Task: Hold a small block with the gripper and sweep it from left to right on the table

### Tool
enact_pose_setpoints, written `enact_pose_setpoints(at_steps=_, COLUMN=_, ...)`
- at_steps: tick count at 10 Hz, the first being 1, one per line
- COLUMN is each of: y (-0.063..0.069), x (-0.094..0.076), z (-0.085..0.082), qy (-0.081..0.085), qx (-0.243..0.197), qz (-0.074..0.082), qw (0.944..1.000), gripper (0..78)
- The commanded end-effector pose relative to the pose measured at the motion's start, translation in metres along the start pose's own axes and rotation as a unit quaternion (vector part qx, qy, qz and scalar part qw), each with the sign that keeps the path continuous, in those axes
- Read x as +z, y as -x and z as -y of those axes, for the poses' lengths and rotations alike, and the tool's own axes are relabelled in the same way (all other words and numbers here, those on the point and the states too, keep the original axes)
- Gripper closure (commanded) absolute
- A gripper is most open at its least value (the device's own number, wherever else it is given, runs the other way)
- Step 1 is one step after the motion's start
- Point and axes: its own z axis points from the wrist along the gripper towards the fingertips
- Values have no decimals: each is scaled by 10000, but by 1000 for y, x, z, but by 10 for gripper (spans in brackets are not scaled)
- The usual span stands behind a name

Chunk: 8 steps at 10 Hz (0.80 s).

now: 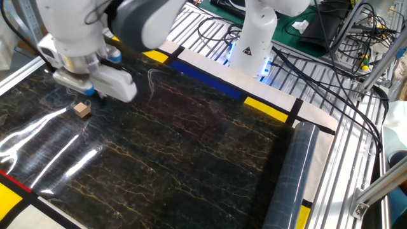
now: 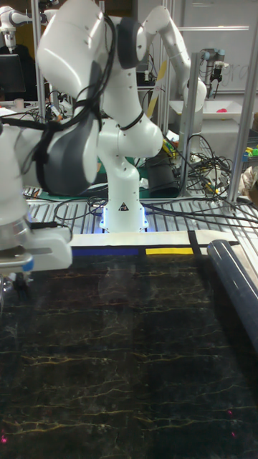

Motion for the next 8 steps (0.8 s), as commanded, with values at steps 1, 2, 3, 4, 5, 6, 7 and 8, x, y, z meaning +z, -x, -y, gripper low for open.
enact_pose_setpoints(at_steps=1, y=-41, x=22, z=88, qy=-78, qx=311, qz=-30, qw=9995, gripper=776)
enact_pose_setpoints(at_steps=2, y=-41, x=22, z=88, qy=-73, qx=310, qz=-25, qw=9995, gripper=776)
enact_pose_setpoints(at_steps=3, y=-41, x=22, z=88, qy=-67, qx=293, qz=1, qw=9995, gripper=776)
enact_pose_setpoints(at_steps=4, y=-41, x=22, z=88, qy=-90, qx=395, qz=3, qw=9992, gripper=776)
enact_pose_setpoints(at_steps=5, y=-41, x=22, z=88, qy=-94, qx=538, qz=6, qw=9985, gripper=776)
enact_pose_setpoints(at_steps=6, y=-41, x=22, z=88, qy=-100, qx=676, qz=27, qw=9977, gripper=776)
enact_pose_setpoints(at_steps=7, y=-41, x=22, z=86, qy=-121, qx=768, qz=41, qw=9970, gripper=776)
enact_pose_setpoints(at_steps=8, y=-42, x=21, z=84, qy=-122, qx=767, qz=48, qw=9970, gripper=776)
